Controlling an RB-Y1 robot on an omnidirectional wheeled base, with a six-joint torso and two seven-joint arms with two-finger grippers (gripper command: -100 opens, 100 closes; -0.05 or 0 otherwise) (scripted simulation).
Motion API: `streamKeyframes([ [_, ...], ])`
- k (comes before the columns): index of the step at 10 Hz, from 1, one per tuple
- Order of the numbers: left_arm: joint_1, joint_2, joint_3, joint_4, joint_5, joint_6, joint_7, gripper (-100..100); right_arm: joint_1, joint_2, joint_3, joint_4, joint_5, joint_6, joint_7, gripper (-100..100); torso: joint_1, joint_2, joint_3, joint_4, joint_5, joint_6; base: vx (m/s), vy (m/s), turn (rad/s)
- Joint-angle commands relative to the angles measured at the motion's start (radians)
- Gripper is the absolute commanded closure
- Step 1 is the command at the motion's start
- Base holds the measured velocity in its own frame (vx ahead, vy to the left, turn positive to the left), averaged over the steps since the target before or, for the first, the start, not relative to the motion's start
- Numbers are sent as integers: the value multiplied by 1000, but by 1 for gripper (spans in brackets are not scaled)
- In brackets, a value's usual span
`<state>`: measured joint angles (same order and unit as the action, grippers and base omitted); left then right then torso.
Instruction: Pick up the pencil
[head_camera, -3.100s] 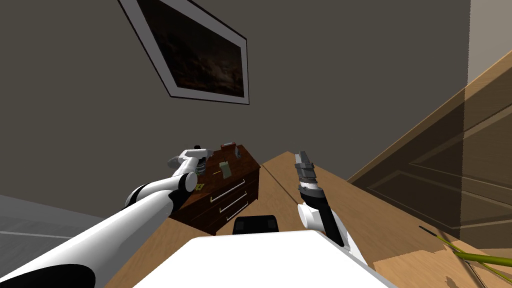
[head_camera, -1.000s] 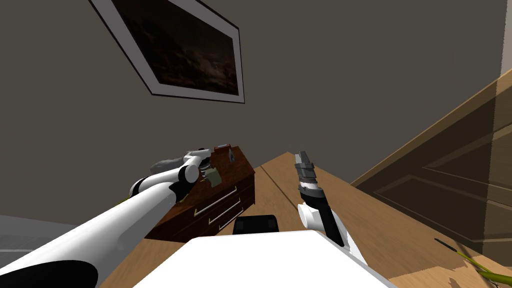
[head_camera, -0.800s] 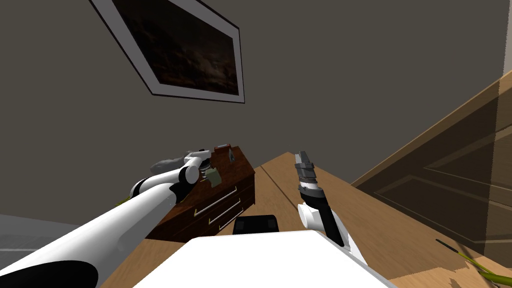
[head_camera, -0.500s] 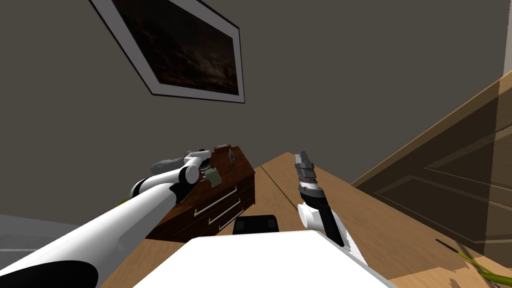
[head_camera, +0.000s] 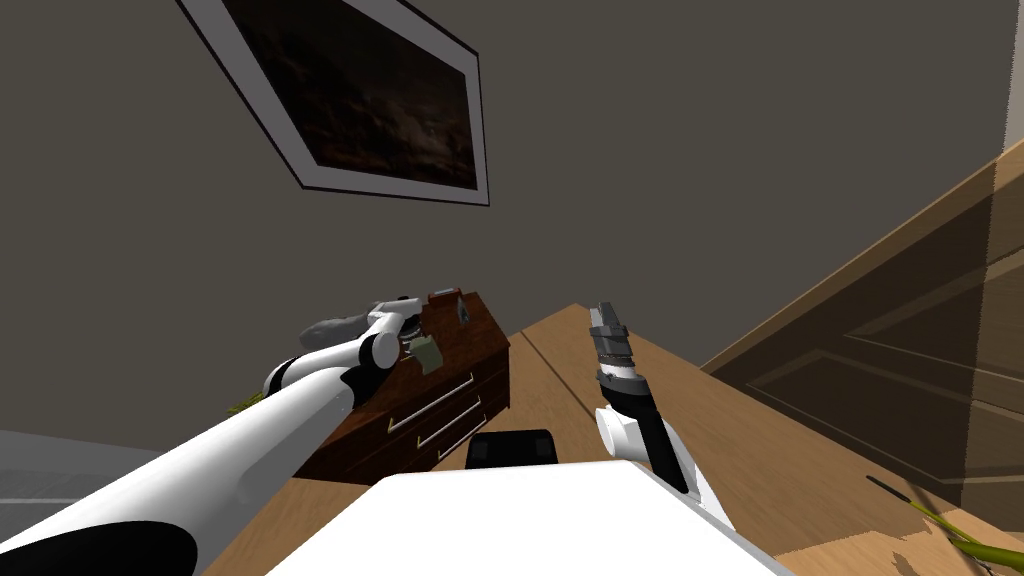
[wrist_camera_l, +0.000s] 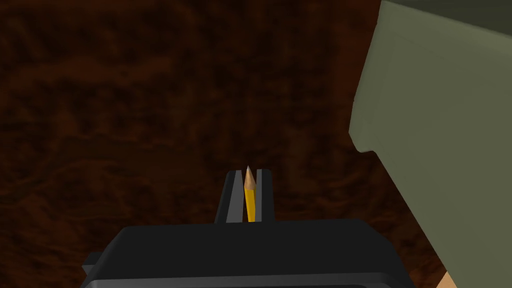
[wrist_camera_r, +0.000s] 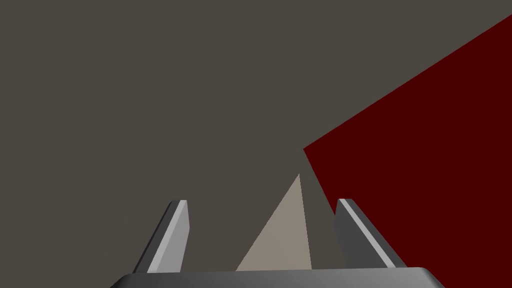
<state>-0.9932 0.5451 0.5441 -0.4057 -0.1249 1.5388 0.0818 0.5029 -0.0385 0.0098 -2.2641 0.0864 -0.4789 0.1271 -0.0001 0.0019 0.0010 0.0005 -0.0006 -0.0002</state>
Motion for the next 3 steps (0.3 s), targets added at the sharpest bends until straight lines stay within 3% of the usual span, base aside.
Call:
streamKeyframes([
  [1,-21,14,1,30,-4,-2,-2,100,0,0,0,0,0,0,0,0,0,0,0,0,0,0,-13,-4,-18],
  [2,-19,12,0,30,-3,-2,0,100,0,0,0,0,0,0,0,0,0,0,0,0,0,0,0,0,0],
  [3,-21,14,0,34,-3,-5,0,0,0,0,0,0,0,0,0,0,1,0,0,-1,1,0,0,0,0],
])
